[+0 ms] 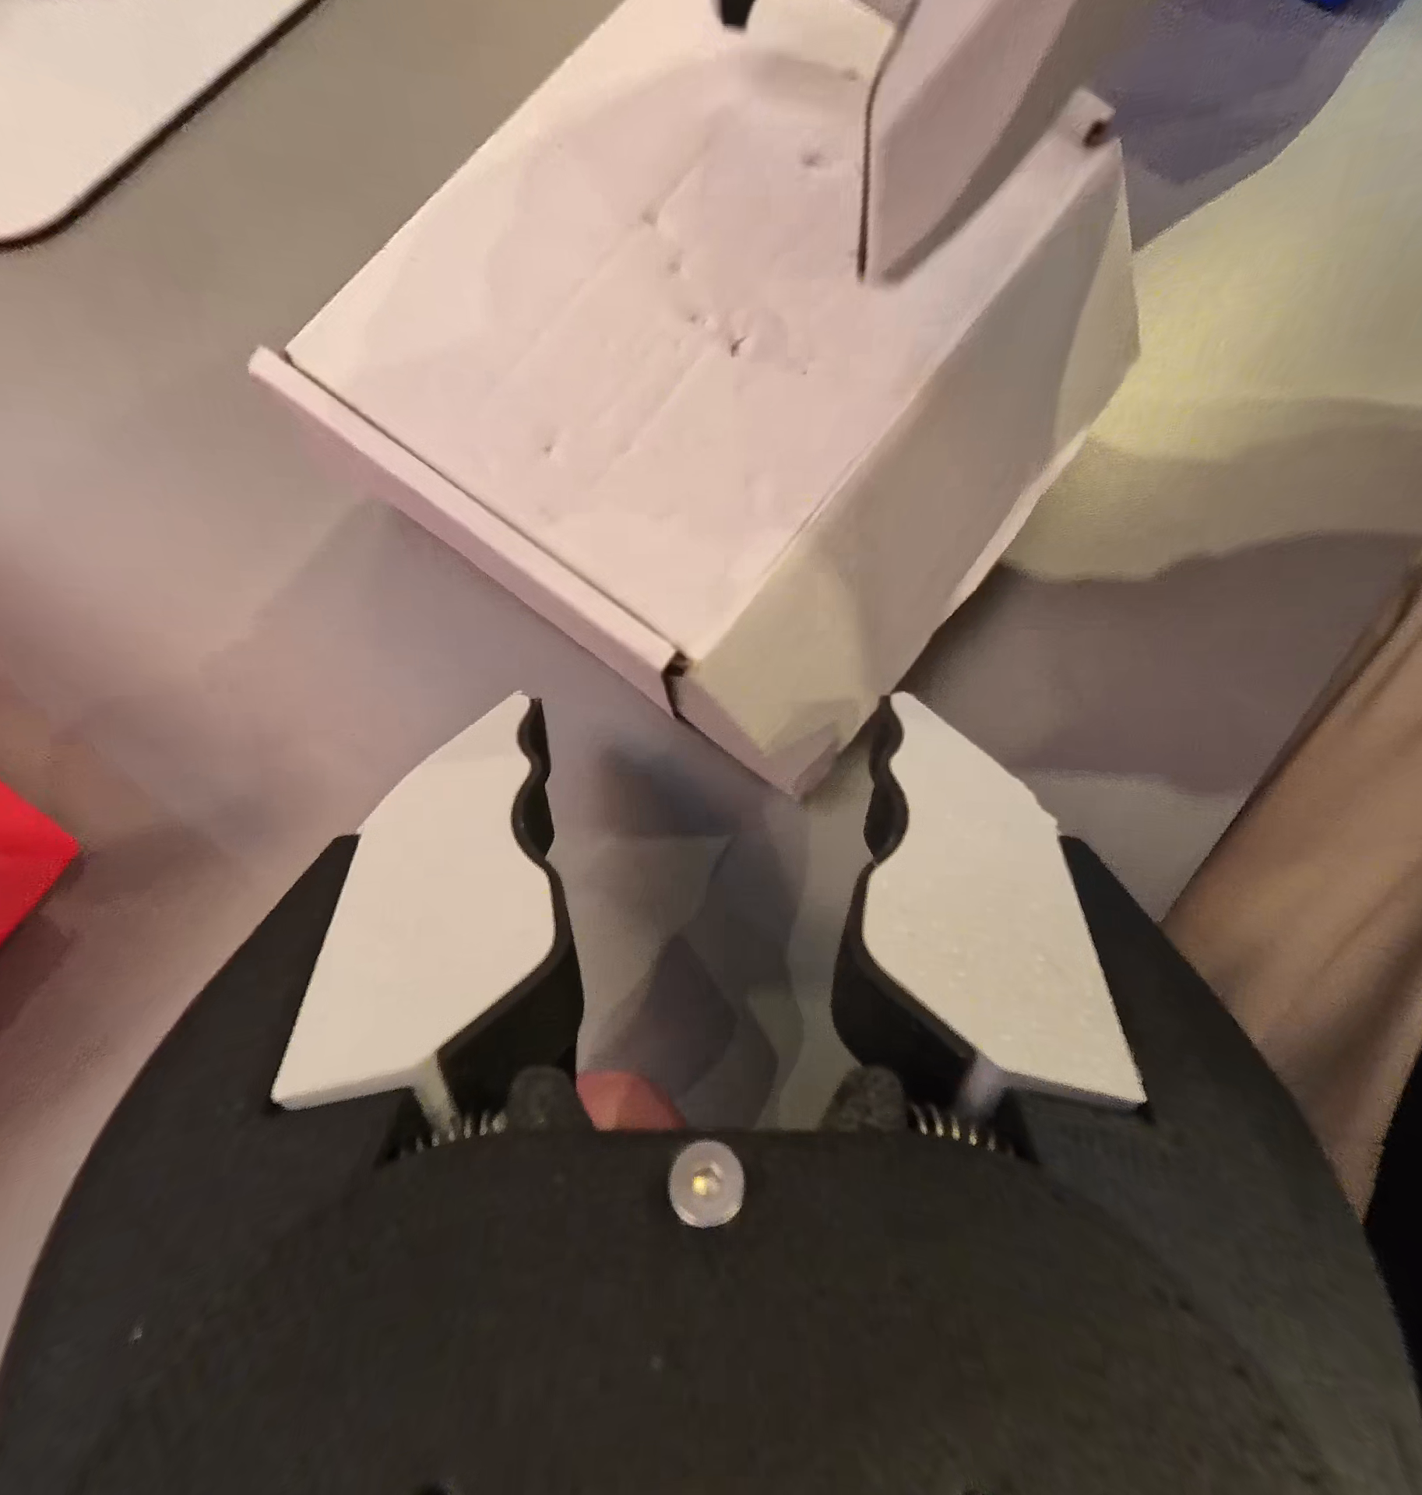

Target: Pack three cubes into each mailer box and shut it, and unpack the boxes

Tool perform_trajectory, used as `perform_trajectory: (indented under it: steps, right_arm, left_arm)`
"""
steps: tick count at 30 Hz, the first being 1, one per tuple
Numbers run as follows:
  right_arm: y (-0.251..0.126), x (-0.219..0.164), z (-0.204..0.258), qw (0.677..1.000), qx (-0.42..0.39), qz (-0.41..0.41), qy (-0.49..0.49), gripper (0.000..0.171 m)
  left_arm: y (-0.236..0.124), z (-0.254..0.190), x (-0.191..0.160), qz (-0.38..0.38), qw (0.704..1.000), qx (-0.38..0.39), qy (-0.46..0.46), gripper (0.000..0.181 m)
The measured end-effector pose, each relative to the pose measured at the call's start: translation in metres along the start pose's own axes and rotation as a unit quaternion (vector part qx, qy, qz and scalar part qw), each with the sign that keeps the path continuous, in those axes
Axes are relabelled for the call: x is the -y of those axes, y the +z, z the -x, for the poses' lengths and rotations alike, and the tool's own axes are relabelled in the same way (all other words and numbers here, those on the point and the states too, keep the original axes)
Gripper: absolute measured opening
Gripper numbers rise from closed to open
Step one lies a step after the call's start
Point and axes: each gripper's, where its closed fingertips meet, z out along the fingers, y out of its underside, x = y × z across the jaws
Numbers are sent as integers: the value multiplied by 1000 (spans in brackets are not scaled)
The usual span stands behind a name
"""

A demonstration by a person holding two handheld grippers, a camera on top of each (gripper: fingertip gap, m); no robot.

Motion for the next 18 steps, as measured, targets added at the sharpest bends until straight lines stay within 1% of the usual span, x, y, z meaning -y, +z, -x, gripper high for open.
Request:
perform_trajectory:
  steps: [1, 4, 6, 7, 10, 12, 15, 18]
  right_arm:
    - [-10, 4, 0, 1000, 11, -18, 8, 71]
    - [-46, 0, -12, 998, -6, -54, 31, 70]
    - [-59, -20, -14, 997, -11, -51, 52, 69]
    - [-60, -34, -11, 997, -3, -39, 63, 69]
    - [-40, -70, -2, 996, 11, -11, 86, 69]
    - [-19, -86, 8, 995, 29, 3, 98, 75]
    - [4, -91, 20, 996, 27, 5, 84, 75]
    - [21, -92, 29, 996, 34, 9, 86, 70]
  left_arm:
    - [-1, 1, 2, -1, 1000, 5, 7, 76]
    - [-3, 1, 9, -6, 1000, -1, 28, 74]
    - [-4, 4, 13, -9, 999, -1, 35, 74]
    - [-4, 3, 14, -11, 999, -8, 36, 74]
    - [-4, 6, 18, -17, 999, -5, 43, 75]
    - [-4, 5, 22, -19, 999, -4, 50, 75]
    - [2, 2, 21, -4, 999, -14, 48, 74]
    - [7, 0, 20, -4, 999, -17, 36, 73]
